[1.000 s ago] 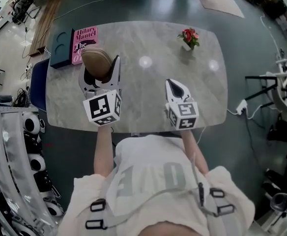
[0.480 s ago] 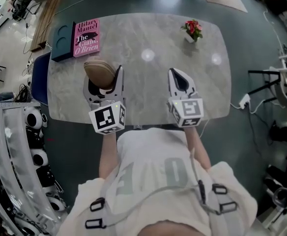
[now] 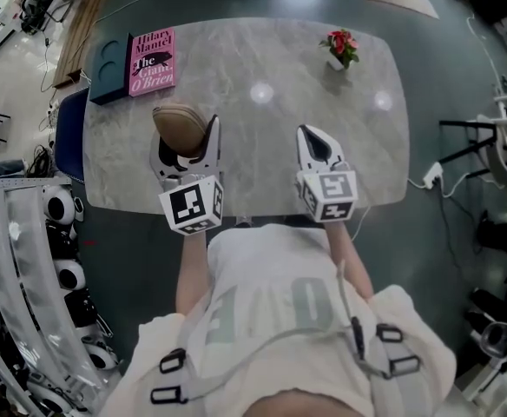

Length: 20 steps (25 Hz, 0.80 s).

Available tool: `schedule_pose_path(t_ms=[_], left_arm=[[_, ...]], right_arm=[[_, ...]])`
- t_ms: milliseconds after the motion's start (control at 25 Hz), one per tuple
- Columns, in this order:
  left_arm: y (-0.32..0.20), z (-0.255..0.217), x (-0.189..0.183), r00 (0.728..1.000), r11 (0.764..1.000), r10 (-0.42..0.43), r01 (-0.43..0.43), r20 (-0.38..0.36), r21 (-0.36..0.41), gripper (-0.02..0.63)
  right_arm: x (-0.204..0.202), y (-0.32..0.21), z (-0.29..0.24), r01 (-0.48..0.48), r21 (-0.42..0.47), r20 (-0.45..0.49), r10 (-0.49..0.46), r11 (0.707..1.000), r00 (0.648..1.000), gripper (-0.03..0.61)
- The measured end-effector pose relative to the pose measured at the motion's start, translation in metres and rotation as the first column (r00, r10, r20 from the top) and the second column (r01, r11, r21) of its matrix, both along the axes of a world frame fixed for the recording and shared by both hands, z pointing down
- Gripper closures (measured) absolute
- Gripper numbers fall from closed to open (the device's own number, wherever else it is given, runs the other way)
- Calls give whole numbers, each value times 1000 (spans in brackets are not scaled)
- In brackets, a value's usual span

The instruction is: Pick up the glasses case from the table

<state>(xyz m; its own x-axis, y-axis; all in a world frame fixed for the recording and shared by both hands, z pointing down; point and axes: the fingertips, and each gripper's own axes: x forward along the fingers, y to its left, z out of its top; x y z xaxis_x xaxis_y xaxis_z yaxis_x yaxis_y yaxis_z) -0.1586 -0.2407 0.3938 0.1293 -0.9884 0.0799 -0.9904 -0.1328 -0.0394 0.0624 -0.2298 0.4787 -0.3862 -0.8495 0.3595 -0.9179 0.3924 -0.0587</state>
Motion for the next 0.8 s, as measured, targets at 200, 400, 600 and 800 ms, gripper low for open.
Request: schedule_pose_path(t_ms=[200,400,600,800], left_arm=[[0,5,5,1000,1000,10,-10,4,-15,215],[-1,6,10,1000,1000,17,-17,11,-17,215],[1,4,12,1000,1000,21,-21,9,-12,215],[1,8,14,1000,999,26,-26,5,-24,215]], right_arm=[[4,4,7,1,-21,-23,-1,1000,1000,578],[4,6,9,-1,-32,-9,0,999,1000,578],[7,8,12,-5,-34,-17,4,999,1000,578],[10,8,12,-9,-38,-15,9,999,1000,578]])
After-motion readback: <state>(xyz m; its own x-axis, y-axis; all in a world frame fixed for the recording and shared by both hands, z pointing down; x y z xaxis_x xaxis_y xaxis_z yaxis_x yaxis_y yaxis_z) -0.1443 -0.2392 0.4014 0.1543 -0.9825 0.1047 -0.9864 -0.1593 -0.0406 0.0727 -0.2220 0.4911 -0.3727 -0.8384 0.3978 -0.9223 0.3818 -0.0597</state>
